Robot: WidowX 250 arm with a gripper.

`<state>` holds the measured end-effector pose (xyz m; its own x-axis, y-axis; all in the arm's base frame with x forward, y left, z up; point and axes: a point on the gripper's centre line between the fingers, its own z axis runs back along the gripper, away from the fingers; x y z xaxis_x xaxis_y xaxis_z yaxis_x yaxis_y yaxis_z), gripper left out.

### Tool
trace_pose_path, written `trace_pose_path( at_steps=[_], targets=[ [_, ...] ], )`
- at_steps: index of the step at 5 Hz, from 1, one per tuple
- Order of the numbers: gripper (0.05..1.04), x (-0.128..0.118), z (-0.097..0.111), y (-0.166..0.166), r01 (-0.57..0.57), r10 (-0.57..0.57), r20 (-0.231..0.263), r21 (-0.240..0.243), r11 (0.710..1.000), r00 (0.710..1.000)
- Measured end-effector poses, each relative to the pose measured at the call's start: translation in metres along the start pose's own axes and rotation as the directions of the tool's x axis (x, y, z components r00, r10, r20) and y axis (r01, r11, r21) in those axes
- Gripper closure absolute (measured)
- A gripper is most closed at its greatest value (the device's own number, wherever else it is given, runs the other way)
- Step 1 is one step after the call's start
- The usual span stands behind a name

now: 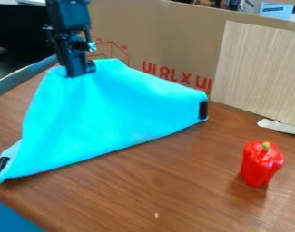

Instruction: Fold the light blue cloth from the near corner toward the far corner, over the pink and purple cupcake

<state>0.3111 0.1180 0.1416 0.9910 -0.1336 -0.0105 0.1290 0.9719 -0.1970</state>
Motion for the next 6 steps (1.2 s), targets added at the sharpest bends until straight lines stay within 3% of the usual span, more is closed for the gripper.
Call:
trace_pose_path(
  at_steps=[1,2,3,4,5,6],
  targets=[
    [1.000,0.012,-0.001,0.032,0.003,-0.003,0.027,0.006,1.000,1.000],
    [1.000,0.029,-0.020,0.056,0.068,-0.066,0.099,-0.013,0.998,0.993],
    [1.000,0.038,-0.029,0.069,0.061,-0.058,0.101,-0.021,0.998,0.993],
    [0.970,0.047,-0.036,0.074,0.034,-0.026,0.087,-0.081,0.996,0.996],
    [0.788,0.053,-0.033,0.082,0.007,-0.002,0.092,-0.055,0.998,0.996],
    [0.502,0.057,-0.028,0.084,0.008,-0.003,0.118,-0.041,0.999,0.993]
  ],
)
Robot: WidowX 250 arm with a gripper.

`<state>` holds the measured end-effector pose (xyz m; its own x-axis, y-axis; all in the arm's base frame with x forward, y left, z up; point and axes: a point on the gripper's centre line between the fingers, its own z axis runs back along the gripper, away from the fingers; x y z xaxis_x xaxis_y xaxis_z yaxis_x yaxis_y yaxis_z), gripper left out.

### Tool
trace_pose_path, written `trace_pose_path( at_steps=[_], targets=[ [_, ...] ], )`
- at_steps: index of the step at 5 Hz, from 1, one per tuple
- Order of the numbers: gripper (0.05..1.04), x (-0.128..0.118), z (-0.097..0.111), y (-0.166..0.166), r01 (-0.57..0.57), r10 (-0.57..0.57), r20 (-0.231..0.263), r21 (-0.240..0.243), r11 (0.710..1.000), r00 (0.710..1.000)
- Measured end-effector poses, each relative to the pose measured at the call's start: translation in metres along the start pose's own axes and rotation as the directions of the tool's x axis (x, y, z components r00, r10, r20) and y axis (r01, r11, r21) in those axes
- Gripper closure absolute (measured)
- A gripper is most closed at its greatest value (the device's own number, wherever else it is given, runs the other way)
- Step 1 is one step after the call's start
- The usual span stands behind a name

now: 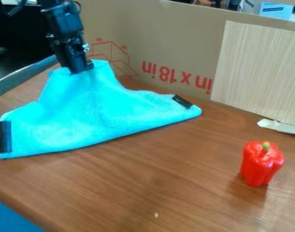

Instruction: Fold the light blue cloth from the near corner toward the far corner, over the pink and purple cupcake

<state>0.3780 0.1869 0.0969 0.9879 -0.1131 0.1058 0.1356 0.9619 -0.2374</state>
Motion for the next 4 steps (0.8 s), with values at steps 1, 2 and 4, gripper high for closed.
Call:
trace_pose_path(
  at_steps=[1,2,4],
  targets=[
    [0.208,0.005,0.005,0.002,-0.009,0.009,0.020,-0.006,1.000,1.000],
    [0.073,0.006,0.005,0.009,-0.018,0.017,0.038,0.020,1.000,0.999],
    [0.083,0.020,0.045,0.003,-0.013,0.005,0.181,0.043,0.999,0.983]
  ],
)
